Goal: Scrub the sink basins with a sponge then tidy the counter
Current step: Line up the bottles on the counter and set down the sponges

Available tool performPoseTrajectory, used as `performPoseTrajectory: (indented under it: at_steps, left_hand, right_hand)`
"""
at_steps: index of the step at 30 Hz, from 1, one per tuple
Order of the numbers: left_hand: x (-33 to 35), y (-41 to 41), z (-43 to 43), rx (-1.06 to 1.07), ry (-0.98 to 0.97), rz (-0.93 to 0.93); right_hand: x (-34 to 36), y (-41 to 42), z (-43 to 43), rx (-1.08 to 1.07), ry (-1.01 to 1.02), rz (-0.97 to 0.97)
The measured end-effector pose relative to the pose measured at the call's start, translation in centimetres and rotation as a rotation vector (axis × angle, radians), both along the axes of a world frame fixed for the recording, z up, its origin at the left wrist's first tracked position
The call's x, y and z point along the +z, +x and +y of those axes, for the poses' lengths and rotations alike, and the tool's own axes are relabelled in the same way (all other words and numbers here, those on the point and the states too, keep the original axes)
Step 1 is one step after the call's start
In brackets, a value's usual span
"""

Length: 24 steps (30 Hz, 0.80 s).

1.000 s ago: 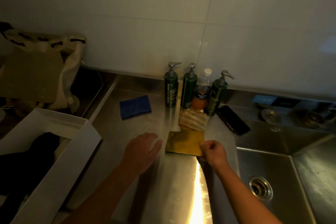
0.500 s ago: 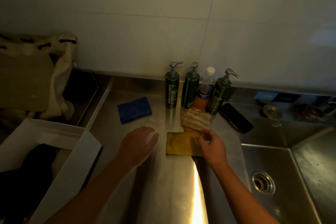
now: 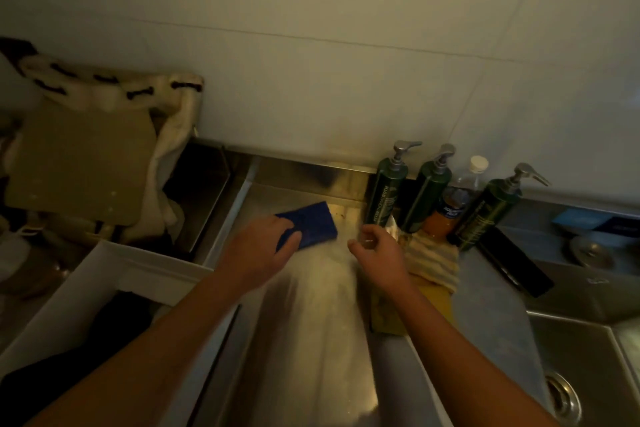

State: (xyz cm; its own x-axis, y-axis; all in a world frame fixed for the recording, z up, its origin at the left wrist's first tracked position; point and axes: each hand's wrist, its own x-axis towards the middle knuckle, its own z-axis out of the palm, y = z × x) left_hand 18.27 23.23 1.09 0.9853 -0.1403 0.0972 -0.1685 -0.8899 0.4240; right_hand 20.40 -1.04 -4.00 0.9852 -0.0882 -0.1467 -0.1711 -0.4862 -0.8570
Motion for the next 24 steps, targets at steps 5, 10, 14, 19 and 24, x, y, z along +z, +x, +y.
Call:
performPoseTrajectory:
  at_steps: [5, 10, 14, 19, 24]
  left_hand:
    - [-1.2, 2.6, 1.9, -0.038, -0.077, 0.017]
    - [-2.0, 5.1, 2.9, -0.100, -0.062, -0.008]
    - [-2.7, 6.1, 3.7, -0.104, -0.059, -0.005]
    - [-3.6, 6.3, 4.2, -0.102, -0.079, -0.003]
    - [-3.9, 6.3, 4.2, -0.099, -0.093, -0.014]
  right_hand:
    - [-2.5, 3.1, 2.4, -0.006, 0.027, 0.079]
    - [-4.8, 5.4, 3.5, -0.062, -0.007, 0.170]
    - [-5.1, 6.7, 4.8, -0.096, -0.097, 0.192]
    - [-5.1, 7.5, 6.2, -0.077, -0.206, 0.213]
    - [-5.4, 7.6, 7.3, -0.066, -0.237, 0.235]
